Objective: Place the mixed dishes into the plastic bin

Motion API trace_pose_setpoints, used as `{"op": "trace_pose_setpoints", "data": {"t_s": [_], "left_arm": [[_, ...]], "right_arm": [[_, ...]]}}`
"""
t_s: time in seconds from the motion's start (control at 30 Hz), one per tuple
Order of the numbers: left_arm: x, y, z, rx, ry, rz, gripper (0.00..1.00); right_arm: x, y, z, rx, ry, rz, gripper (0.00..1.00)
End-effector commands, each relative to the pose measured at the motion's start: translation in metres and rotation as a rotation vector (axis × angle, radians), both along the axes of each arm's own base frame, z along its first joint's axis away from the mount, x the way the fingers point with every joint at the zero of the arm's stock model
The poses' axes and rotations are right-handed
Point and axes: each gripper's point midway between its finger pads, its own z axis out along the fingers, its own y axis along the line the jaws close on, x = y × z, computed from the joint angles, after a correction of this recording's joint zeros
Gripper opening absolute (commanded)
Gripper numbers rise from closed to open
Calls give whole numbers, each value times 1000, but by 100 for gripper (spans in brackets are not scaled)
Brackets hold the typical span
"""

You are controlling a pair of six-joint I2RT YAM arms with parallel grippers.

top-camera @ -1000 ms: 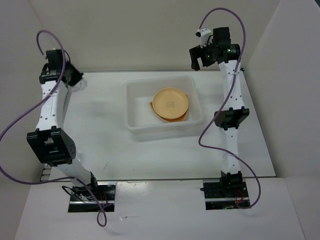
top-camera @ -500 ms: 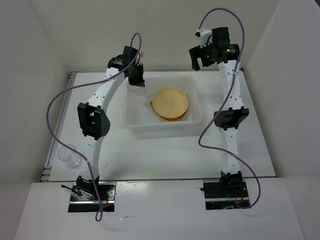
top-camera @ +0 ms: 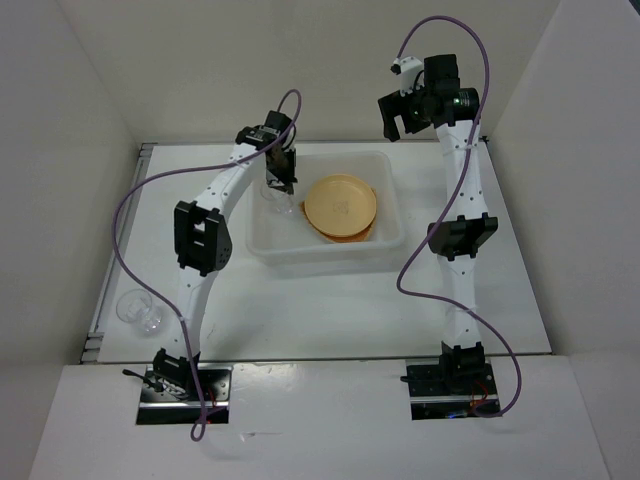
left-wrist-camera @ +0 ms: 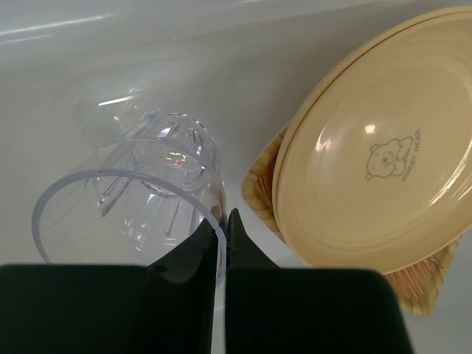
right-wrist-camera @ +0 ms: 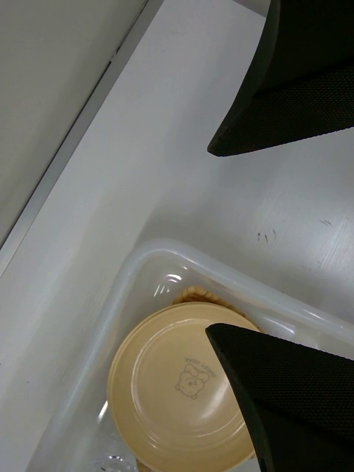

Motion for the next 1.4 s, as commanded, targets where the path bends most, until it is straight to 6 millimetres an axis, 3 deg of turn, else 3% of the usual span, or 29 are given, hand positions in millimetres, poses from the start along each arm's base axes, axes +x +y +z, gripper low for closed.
{"op": "trace_pose_setpoints", "data": {"t_s": [0.0, 0.13, 0.17, 0.2, 0.27, 0.3, 0.33, 0.37, 0.4, 0.47, 0.53, 0.57, 0.6, 0.63, 0.67, 0.7, 0.73, 0.77, 0.83, 0.87, 1.0, 1.13, 1.37], "left_arm": [[2, -2, -2, 14, -2, -3, 0], [1, 7, 1, 56, -2, 19, 15], [1, 10, 12, 65, -21, 40, 34], [9, 19, 39, 92, -94, 74, 44], [6, 25, 73, 142, -170, 115, 68], [5, 35, 106, 154, -244, 150, 90], [0, 51, 123, 229, -285, 203, 99], [-8, 65, 150, 241, -333, 267, 99], [-15, 77, 159, 277, -347, 313, 99], [-42, 121, 172, 418, -341, 454, 99], [-64, 148, 163, 453, -291, 591, 99], [-84, 163, 176, 425, -296, 636, 99], [-104, 169, 143, 438, -203, 687, 100], [-121, 175, 134, 425, -169, 722, 100], [-144, 178, 144, 349, -180, 766, 100], [-152, 184, 134, 290, -170, 842, 100], [-180, 192, 94, 325, -64, 864, 100], [-200, 194, 95, 245, -56, 897, 100], [-219, 205, 78, 190, -20, 984, 100], [-240, 207, 65, 179, 15, 1003, 100], [-289, 229, 54, 215, 70, 1154, 100], [-323, 242, 50, 150, 35, 1291, 100], [-323, 252, 47, 94, 1, 1354, 100]], "right_arm": [[-7, -2, 27, 20, -51, -8, 98], [-7, -2, 27, 20, -51, -8, 98], [-7, -2, 27, 20, -51, -8, 98], [-7, -2, 27, 20, -51, -8, 98], [-7, -2, 27, 20, -51, -8, 98], [-8, 0, 27, 32, -47, -7, 98], [-8, 0, 27, 32, -47, -7, 98], [-8, 0, 27, 32, -47, -7, 98], [-8, 1, 27, 38, -46, 1, 98], [-7, 2, 22, 37, -37, 0, 98], [-7, 2, 22, 37, -37, 0, 98], [-7, 2, 19, 36, -28, 0, 98], [-8, 7, 19, 36, -28, 9, 98], [-8, 7, 19, 36, -28, 10, 98], [-8, 7, 19, 36, -28, 10, 98], [-7, 7, 16, 34, -19, 9, 98], [-8, 12, 16, 35, -19, 19, 98], [-8, 12, 13, 33, -9, 18, 98], [-9, 17, 9, 32, 1, 27, 98], [-11, 17, 11, 32, 1, 27, 98], [-14, 29, 5, 35, 22, 54, 98], [-20, 48, 6, 34, 25, 91, 98], [-29, 78, 0, 30, 44, 147, 98]]}}
